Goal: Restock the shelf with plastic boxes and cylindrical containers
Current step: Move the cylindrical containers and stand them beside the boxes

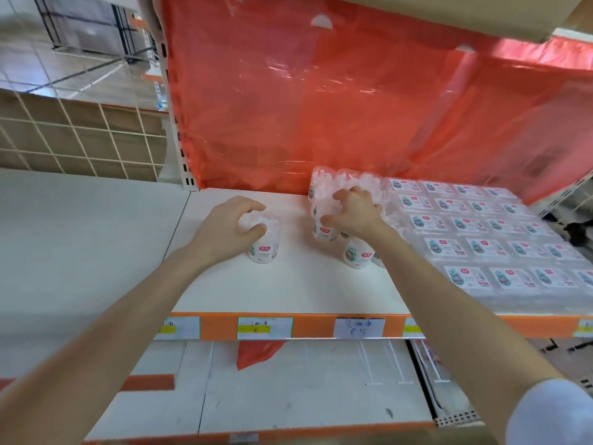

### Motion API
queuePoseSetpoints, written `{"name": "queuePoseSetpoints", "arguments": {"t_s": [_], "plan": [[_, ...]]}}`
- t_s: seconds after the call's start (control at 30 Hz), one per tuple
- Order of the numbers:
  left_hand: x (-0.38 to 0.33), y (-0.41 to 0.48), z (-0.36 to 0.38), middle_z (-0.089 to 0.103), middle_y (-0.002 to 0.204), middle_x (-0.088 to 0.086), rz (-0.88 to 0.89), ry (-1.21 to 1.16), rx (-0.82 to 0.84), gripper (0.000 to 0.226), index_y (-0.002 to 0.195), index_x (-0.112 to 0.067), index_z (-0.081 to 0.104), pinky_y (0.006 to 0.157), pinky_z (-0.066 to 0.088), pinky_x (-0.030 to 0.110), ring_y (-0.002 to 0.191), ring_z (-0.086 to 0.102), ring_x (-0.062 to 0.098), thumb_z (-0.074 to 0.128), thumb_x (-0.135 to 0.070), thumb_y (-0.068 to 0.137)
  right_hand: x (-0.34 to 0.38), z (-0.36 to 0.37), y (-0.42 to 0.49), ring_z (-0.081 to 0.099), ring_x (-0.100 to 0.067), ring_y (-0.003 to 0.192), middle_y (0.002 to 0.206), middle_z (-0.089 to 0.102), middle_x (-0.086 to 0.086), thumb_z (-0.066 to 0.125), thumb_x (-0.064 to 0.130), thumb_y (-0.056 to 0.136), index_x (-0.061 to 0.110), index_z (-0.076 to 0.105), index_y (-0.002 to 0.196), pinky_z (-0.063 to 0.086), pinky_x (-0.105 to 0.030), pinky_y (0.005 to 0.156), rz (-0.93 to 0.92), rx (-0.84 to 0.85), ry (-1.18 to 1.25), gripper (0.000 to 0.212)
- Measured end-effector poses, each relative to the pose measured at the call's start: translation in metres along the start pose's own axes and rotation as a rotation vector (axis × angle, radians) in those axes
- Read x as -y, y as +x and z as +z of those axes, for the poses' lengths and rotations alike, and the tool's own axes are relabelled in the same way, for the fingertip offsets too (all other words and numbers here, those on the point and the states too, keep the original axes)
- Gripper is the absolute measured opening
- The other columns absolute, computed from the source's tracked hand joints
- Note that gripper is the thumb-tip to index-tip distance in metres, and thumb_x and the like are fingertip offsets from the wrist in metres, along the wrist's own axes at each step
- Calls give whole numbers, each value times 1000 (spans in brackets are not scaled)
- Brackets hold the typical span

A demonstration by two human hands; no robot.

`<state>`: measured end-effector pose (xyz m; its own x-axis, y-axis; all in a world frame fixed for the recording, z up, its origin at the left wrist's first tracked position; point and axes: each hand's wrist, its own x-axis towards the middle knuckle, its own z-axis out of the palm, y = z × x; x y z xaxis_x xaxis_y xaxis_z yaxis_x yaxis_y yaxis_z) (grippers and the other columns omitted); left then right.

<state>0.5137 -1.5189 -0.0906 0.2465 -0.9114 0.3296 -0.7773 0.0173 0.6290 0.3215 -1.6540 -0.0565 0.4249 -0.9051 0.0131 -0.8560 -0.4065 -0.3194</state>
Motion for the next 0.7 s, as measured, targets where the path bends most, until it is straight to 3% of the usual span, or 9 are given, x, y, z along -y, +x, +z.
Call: {"name": "queuePoseSetpoints", "arguments": {"t_s": [0.2,0.37,0.53,0.7], "plan": [[-4,5,1,59,115,-1,7,-31,55,47,112,-12,62,83,33,19,100,47,6,49,-33,73,-8,3,1,31,-28,125,133,45,-5,64,32,79,22,50,130,27,-42,94,-14,4,-37,54],[2,9,5,60,116,1,37,-34,37,27,112,-11,62,82,32,18,99,46,5,59,-13,85,-8,3,2,32,-29,122,131,47,-3,64,32,81,26,51,128,27,-41,92,-10,-11,-82,49],[4,11,6,60,115,0,32,-70,55,26,112,-12,62,86,34,20,104,50,11,58,-12,86,-6,5,3,31,-28,121,131,48,-1,62,23,82,27,52,126,21,-37,81,-19,-42,-76,45],[6,12,5,60,114,-2,41,-83,73,25,111,-12,63,85,34,20,99,47,5,57,-12,87,-4,8,3,31,-28,122,135,46,1,61,18,84,27,53,125,21,-37,82,-8,-62,-75,43]]}}
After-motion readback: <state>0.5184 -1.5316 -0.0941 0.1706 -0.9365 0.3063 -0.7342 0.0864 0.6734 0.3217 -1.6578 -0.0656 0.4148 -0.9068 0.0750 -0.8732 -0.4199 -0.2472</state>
